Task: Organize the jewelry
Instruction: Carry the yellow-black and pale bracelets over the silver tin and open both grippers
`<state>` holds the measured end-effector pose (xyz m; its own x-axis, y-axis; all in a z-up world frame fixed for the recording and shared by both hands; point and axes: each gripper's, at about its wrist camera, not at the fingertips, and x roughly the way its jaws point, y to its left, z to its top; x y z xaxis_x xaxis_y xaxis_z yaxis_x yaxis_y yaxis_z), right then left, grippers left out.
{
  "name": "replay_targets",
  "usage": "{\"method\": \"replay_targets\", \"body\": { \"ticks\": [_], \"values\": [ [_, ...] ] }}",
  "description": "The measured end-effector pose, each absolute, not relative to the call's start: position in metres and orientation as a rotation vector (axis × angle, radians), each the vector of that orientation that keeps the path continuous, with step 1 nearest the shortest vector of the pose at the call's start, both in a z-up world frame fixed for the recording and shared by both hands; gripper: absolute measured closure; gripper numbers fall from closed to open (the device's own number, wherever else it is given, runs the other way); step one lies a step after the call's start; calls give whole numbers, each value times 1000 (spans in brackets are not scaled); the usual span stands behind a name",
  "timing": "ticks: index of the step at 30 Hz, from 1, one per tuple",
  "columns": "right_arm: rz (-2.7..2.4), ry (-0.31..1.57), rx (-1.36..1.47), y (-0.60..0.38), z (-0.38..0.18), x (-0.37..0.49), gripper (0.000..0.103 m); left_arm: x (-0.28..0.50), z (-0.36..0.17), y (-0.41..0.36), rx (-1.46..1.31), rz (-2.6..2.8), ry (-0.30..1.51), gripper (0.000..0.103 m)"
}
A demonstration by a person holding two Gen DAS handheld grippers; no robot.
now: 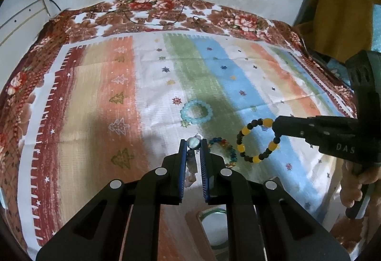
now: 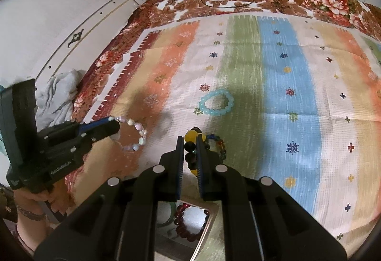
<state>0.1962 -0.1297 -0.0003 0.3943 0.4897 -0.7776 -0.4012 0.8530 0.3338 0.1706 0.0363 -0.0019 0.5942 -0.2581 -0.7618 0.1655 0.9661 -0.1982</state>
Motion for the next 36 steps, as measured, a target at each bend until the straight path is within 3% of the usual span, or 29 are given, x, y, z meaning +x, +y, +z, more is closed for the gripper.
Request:
{"method": "replay_targets", "body": {
  "ticks": [36],
  "values": [
    [655,924,33,-129,29,118,92,114,12,18,-105,-299,859,92]
  ]
}}
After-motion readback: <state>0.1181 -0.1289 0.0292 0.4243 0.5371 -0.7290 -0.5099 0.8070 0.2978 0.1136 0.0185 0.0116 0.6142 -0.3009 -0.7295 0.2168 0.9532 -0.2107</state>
